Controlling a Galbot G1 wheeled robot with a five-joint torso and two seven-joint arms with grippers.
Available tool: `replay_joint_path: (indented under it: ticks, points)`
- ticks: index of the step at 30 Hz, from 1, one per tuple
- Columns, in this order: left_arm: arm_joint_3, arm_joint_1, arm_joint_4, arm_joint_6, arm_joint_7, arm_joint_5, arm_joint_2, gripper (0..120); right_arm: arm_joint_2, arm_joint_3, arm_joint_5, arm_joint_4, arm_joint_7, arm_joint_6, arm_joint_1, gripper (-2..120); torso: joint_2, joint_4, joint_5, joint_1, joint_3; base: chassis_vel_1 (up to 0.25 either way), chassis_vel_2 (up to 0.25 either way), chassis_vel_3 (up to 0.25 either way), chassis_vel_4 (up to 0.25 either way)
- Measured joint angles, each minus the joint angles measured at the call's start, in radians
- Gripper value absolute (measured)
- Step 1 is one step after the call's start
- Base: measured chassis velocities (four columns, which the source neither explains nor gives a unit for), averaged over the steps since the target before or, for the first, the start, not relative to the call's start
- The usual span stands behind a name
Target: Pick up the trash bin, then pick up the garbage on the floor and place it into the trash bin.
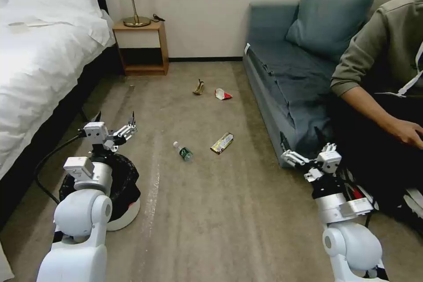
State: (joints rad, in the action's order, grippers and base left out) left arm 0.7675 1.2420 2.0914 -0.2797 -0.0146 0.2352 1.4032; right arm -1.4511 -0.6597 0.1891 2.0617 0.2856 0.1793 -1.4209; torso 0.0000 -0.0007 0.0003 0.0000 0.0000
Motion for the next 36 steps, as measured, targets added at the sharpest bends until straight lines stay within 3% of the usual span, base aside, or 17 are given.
replay_joint_path:
  ticks: [1, 2, 3, 4, 5, 7, 8, 11, 14, 16, 19, 28, 34, 36]
  points:
    - [0.031, 0.015, -0.001, -0.011, -0.013, 0.002, 0.004, 100, -0.002, 0.004, -0.007, -0.004, -0.003, 0.004, -0.001, 100, 0.000, 0.0024, -0.0005, 0.000, 0.000, 0.000, 0.000, 0.000, 0.000]
    - [0.031, 0.015, -0.001, -0.011, -0.013, 0.002, 0.004, 100, -0.002, 0.004, -0.007, -0.004, -0.003, 0.004, -0.001, 100, 0.000, 0.0024, -0.0005, 0.000, 0.000, 0.000, 0.000, 0.000, 0.000]
    - [0.053, 0.035, -0.001, -0.022, -0.037, 0.014, 0.015, 100, -0.004, 0.011, -0.014, -0.008, -0.004, 0.011, -0.001, 100, 0.000, -0.0004, -0.0001, 0.000, 0.000, 0.000, 0.000, 0.000, 0.000]
    - [0.070, 0.048, -0.005, -0.032, -0.056, 0.019, 0.021, 100, -0.004, 0.011, -0.017, -0.010, -0.007, 0.013, -0.001, 100, 0.000, -0.0001, 0.0004, 0.000, 0.000, 0.000, 0.000, 0.000, 0.000]
    - [0.105, 0.075, -0.015, -0.058, -0.097, 0.028, 0.035, 100, -0.003, 0.012, -0.021, -0.013, -0.011, 0.016, -0.002, 100, 0.000, 0.0019, -0.0004, 0.000, 0.000, 0.000, 0.000, 0.000, 0.000]
    - [0.115, 0.086, -0.018, -0.067, -0.112, 0.034, 0.041, 100, -0.003, 0.014, -0.022, -0.013, -0.014, 0.019, -0.002, 100, 0.000, 0.0008, -0.0014, 0.000, 0.000, 0.000, 0.000, 0.000, 0.000]
    - [0.120, 0.088, -0.018, -0.069, -0.119, 0.035, 0.042, 100, -0.003, 0.014, -0.023, -0.013, -0.016, 0.021, -0.005, 100, 0.000, 0.0010, 0.0010, 0.000, 0.000, 0.000, 0.000, 0.000, 0.000]
    - [0.117, 0.089, -0.020, -0.070, -0.119, 0.035, 0.043, 100, -0.004, 0.014, -0.024, -0.011, -0.018, 0.026, -0.009, 100, 0.000, 0.0005, -0.0009, 0.000, 0.000, 0.000, 0.000, 0.000, 0.000]
    - [0.122, 0.091, -0.020, -0.072, -0.127, 0.041, 0.045, 100, -0.005, 0.015, -0.026, -0.012, -0.018, 0.029, -0.014, 100, 0.000, 0.0002, 0.0003, 0.000, 0.000, 0.000, 0.000, 0.000, 0.000]
    - [0.132, 0.095, -0.027, -0.076, -0.159, 0.055, 0.050, 100, -0.005, 0.015, -0.027, -0.012, -0.018, 0.033, -0.016, 100, 0.000, 0.0005, -0.0002, 0.000, 0.000, 0.000, 0.000, 0.000, 0.000]
    - [0.165, 0.104, -0.062, -0.092, -0.311, 0.124, 0.073, 100, -0.005, 0.013, -0.029, -0.013, -0.018, 0.041, -0.024, 100, 0.000, 0.0007, -0.0004, 0.000, 0.000, 0.000, 0.000, 0.000, 0.000]
    - [0.172, 0.104, -0.075, -0.097, -0.348, 0.149, 0.078, 100, -0.010, 0.008, -0.031, -0.013, -0.017, 0.054, -0.033, 100, 0.000, 0.0005, -0.0001, 0.000, 0.000, 0.000, 0.000, 0.000, 0.000]
    - [0.214, 0.076, -0.176, -0.128, -0.440, 0.288, 0.074, 100, -0.015, 0.009, -0.039, -0.015, -0.014, 0.066, -0.046, 100, 0.000, 0.0009, -0.0014, 0.000, 0.000, 0.000, 0.000, 0.000, 0.000]
    - [0.229, 0.061, -0.224, -0.149, -0.477, 0.353, 0.068, 100, -0.016, 0.006, -0.040, -0.015, -0.012, 0.072, -0.054, 100, 0.000, 0.0005, 0.0008, 0.000, 0.000, 0.000, 0.000, 0.000, 0.000]
